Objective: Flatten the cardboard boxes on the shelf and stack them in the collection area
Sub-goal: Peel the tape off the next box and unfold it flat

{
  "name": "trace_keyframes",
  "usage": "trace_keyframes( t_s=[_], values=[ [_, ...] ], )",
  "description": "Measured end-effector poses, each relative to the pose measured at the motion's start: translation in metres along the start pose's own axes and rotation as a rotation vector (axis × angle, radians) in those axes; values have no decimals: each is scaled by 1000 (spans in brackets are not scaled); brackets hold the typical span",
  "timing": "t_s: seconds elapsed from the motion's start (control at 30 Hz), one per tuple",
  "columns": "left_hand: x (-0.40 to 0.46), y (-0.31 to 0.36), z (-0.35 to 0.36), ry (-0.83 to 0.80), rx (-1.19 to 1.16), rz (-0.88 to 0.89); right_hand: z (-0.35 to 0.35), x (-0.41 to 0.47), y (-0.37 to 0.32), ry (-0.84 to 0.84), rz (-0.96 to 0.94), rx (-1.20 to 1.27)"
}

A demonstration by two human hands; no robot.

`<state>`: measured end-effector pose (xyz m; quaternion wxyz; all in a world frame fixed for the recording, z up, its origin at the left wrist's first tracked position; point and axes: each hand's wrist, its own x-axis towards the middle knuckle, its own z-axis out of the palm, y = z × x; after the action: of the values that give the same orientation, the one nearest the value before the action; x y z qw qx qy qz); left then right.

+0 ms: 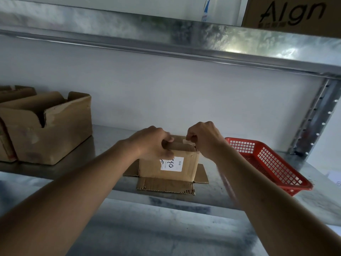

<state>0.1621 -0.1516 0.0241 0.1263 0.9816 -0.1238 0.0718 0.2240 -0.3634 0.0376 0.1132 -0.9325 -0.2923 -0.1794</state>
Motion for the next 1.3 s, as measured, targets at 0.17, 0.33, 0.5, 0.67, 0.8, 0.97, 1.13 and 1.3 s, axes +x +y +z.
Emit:
trace_keyframes(
  t_s=[0.17,0.33,0.5,0.67,0.8,0.97,1.13,1.3],
  values=[
    [0,2,-1,13,-35,-19,1,-12,16,5,-38,-42],
    [-3,6,-1,3,-49,-32,2,-18,13,11,-29,67],
    [0,14,-1,-7,-90,-46,-4,-17,4,83,110,284],
    [4,31,3,-21,87,-22,-2,-12,-7,-2,195,192],
    [2,35,11,-17,196,-3,9,-11,-7,93,283,183],
    [6,14,6,-50,52,20,17,-16,13,240,655,874],
    [11,19,7,-38,17,-9,14,-21,16,207,661,1083],
    [17,32,22,31,-13,57,10,-22,13,280,517,1073]
  ],
)
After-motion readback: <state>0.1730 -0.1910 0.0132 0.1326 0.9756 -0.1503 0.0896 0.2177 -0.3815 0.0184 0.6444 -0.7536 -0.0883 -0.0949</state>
